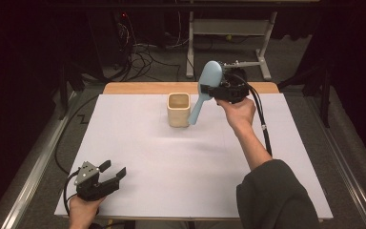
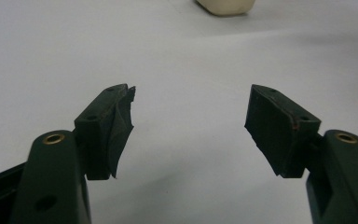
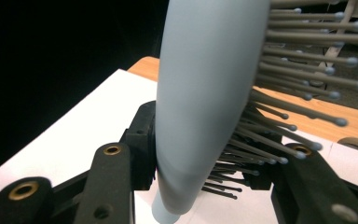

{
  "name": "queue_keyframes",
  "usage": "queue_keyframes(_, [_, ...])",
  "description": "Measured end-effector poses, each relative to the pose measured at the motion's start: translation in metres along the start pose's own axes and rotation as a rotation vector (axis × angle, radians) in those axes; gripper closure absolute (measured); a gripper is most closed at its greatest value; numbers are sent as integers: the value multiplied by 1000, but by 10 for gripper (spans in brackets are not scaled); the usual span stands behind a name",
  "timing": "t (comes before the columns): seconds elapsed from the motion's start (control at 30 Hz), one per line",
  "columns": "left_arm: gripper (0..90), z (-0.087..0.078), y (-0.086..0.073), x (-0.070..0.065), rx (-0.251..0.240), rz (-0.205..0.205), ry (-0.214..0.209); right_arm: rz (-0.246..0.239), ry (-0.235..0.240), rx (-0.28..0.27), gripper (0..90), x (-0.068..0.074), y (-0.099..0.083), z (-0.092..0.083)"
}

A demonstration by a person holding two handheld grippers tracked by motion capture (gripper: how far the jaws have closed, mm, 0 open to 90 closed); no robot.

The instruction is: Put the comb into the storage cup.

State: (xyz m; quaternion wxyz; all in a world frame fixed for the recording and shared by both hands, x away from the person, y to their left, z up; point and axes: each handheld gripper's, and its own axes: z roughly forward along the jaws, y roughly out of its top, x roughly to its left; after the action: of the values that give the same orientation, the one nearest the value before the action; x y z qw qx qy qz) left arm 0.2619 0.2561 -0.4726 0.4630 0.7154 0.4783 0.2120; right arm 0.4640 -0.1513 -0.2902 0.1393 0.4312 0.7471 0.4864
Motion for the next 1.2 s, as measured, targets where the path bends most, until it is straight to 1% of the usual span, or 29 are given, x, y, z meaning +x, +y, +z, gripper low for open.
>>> queue_keyframes(0.13, [321,2,0,0,12,13,15,2,-5,-6,561,2,8,1])
queue_keyframes(0.27, [321,2,0,0,11,10,13,-2,0,-21,561,7,14,0])
queue_keyframes(0.47, [323,2,0,0,12,11,8,-14,-8,-26,561,11,24,2])
queue_keyframes(0.67, [323,2,0,0,11,8,5,-8,-11,-33,561,14,32,9])
queue_keyframes(0.77, [323,2,0,-1,10,7,3,-14,-12,-39,561,17,37,11])
queue_keyframes(0.83, [323,2,0,0,10,7,2,-18,-19,-39,561,19,39,14])
queue_keyframes(1.0, [323,1,0,0,8,8,0,-11,-27,-44,560,19,41,21])
queue_keyframes(1.2, [323,1,0,0,6,5,2,-13,-58,-47,559,18,44,31])
